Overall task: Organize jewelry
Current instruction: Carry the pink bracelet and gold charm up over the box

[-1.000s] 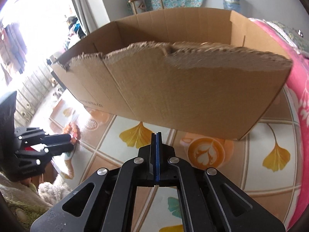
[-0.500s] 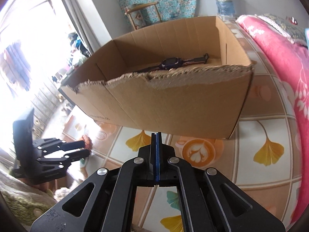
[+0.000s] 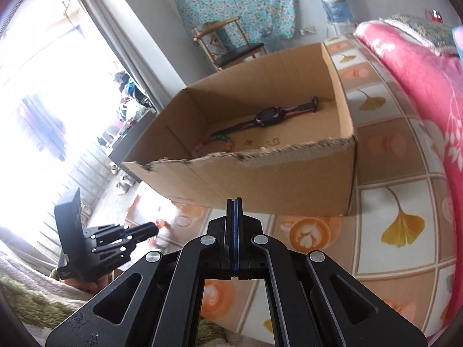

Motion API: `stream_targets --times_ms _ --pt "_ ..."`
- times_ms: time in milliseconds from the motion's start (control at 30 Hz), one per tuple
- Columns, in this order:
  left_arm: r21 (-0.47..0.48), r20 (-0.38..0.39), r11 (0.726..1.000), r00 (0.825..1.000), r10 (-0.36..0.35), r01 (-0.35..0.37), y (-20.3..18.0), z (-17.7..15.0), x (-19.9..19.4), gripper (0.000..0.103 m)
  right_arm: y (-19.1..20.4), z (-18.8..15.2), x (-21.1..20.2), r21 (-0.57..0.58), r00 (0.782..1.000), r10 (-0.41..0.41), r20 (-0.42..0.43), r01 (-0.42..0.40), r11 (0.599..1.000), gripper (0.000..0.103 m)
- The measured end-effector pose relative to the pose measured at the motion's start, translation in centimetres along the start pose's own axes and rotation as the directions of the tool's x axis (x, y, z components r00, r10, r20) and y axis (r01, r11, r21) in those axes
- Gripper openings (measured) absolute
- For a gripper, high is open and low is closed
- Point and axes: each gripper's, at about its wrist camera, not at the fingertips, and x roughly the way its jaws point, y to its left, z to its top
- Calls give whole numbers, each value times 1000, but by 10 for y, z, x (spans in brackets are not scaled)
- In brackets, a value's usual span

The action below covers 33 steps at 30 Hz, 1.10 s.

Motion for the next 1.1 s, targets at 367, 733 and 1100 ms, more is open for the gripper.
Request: stream_targets --times_ms 367,733,1100 --pt "-4 245 985 955 -168 174 1 62 -98 9 44 28 -34 -125 990 84 112 -70 990 0" --pt "93 293 978 934 -206 187 -22 129 -86 9 42 56 -44 -161 967 84 240 -46 986 0" --pt "99 91 931 929 -360 351 -57 188 -1 9 11 63 -43 -111 958 34 285 -2 994 0"
